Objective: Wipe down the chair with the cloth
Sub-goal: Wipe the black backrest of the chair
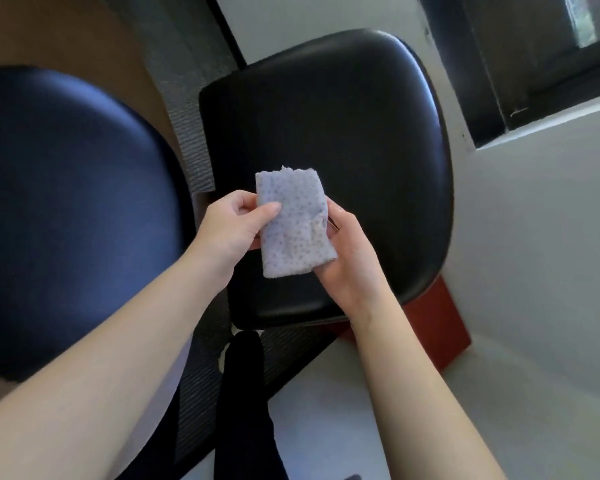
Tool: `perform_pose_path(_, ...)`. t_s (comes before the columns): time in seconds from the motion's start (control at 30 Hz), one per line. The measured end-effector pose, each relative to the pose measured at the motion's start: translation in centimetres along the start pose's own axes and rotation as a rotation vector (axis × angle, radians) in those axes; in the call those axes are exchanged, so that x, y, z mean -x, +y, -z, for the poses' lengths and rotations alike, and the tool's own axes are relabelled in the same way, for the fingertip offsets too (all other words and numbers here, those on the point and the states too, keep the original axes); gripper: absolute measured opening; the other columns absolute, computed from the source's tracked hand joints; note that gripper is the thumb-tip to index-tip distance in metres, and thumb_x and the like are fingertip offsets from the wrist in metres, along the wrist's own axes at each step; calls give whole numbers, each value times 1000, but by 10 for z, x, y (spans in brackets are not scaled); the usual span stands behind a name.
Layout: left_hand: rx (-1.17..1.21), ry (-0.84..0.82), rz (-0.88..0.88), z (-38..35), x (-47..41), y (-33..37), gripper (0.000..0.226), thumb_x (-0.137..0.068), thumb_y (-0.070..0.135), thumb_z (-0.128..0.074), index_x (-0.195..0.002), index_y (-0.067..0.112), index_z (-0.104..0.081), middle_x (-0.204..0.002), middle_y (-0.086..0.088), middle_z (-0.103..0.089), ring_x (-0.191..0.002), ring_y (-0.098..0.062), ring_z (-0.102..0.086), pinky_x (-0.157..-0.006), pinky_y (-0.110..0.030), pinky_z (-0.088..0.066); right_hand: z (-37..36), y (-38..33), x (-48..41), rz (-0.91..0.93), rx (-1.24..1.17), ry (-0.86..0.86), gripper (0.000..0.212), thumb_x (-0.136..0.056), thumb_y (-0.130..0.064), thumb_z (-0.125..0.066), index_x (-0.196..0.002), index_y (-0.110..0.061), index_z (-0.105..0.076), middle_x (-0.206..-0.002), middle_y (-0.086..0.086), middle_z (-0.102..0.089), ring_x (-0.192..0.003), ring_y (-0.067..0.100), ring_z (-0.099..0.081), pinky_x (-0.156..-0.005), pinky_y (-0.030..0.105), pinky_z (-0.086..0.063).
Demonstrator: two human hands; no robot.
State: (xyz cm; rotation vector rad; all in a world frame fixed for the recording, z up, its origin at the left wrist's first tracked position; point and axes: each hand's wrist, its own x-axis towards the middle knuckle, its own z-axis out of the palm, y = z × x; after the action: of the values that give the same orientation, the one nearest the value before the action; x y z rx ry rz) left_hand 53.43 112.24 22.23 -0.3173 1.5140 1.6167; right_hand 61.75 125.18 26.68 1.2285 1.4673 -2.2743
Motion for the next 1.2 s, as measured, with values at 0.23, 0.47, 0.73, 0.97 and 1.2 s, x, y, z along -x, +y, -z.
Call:
perform_pose_path(0.23, -180, -222, -79, -35, 11, 10, 11, -90, 22, -68, -90, 13, -61, -87, -3, -75, -85, -15, -74, -73, -32, -59, 23, 23, 39, 135, -81, 59, 47, -96, -28, -53, -138, -7, -50, -136, 20, -56, -125, 36, -55, -108, 56, -41)
perform_pose_path(0.47, -333, -406, -143, -94, 36, -4, 10, -91, 23, -67, -87, 14, -64, -86, 1, -74, -86, -14, -73, -72, -32, -59, 74, 52, 96, 253, -293, 363, 21, -96, -8, -50, -113, -5, -61, -109, 10, -70, -102, 23, -67, -85, 31, -56)
perform_pose_path(0.73, -905, -319, -683, -165, 25, -37, 50, -93, 21, -61, -141, 22, -45, -157, -2, -26, -147, -12, -18, -117, -26, -18, 141, 95, 114, 477, -309, 990, 28, -98, -4, -47, -109, -21, -67, -99, -14, -73, -97, 3, -66, -82, 22, -51)
perform_pose_path(0.97, -1318, -293, -969, -182, -3, -61, 62, -100, 37, -45, -155, 27, -19, -164, -8, 8, -150, -30, 11, -117, -57, -3, 119, 120, 62, 394, -322, 871, 38, -99, -9, -46, -134, -16, -59, -128, -6, -64, -121, 5, -57, -109, 37, -44)
perform_pose_path(1.2, -1444, -313, -1013, -172, -14, -62, 57, -101, 38, -30, -155, 30, -15, -164, -4, 6, -150, -28, 10, -116, -64, -12, 127, 88, 44, 604, -454, 636, 40, -105, -8, -29, -140, -15, -48, -136, -11, -55, -129, -5, -47, -107, 15, -36)
